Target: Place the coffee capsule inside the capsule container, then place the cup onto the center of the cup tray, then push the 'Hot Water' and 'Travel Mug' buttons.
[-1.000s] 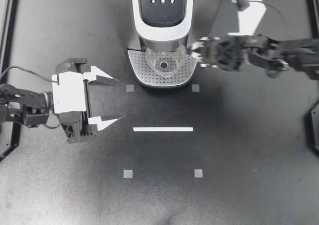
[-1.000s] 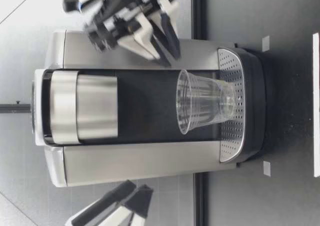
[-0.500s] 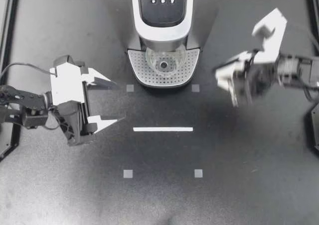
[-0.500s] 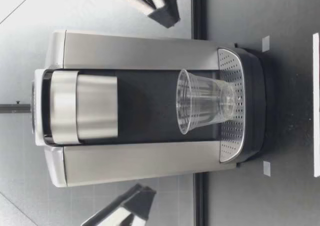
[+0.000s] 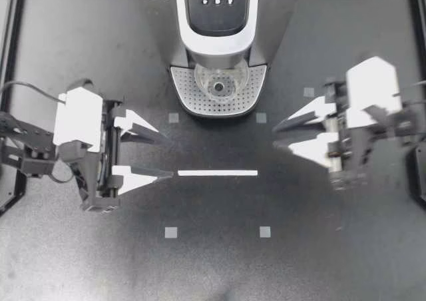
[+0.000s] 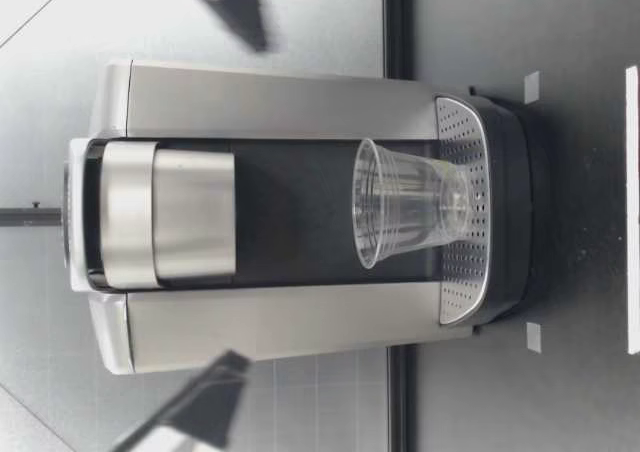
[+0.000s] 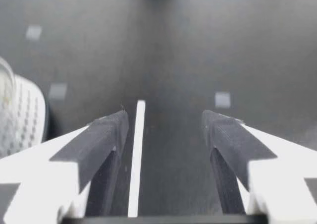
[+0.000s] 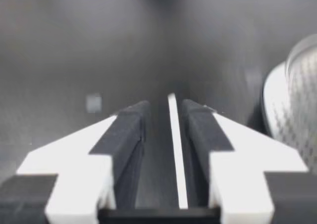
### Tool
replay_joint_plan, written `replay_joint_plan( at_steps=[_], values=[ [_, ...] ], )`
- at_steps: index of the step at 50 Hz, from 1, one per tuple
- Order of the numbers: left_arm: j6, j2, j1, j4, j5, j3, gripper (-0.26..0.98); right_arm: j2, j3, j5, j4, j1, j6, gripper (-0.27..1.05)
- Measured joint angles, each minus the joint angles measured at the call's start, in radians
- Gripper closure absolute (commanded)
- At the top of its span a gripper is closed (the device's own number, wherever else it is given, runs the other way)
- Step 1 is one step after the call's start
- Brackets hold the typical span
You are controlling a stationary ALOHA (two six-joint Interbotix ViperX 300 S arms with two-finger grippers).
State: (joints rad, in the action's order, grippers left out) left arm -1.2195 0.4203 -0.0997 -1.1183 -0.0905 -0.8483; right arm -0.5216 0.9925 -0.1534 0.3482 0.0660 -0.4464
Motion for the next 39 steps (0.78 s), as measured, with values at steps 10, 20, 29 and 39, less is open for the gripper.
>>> replay_joint_plan(
  at_steps=[10,20,29,39],
  values=[
    [0.028,0.034,0.000,-0.006,0.000,0.009,0.22,-0.138,0.015,-0.005,0.000,-0.003,-0.002,0.37],
    [0.041,0.052,0.000,-0.008,-0.003,0.009,0.22,-0.149,0.025,-0.017,0.000,-0.021,0.000,0.40],
    [0.041,0.057,0.000,-0.008,-0.006,0.009,0.22,-0.141,0.025,-0.037,0.000,-0.025,0.000,0.42],
    [0.041,0.067,0.000,-0.008,-0.009,0.009,0.22,-0.140,0.025,-0.048,0.000,-0.026,0.000,0.42]
  ],
)
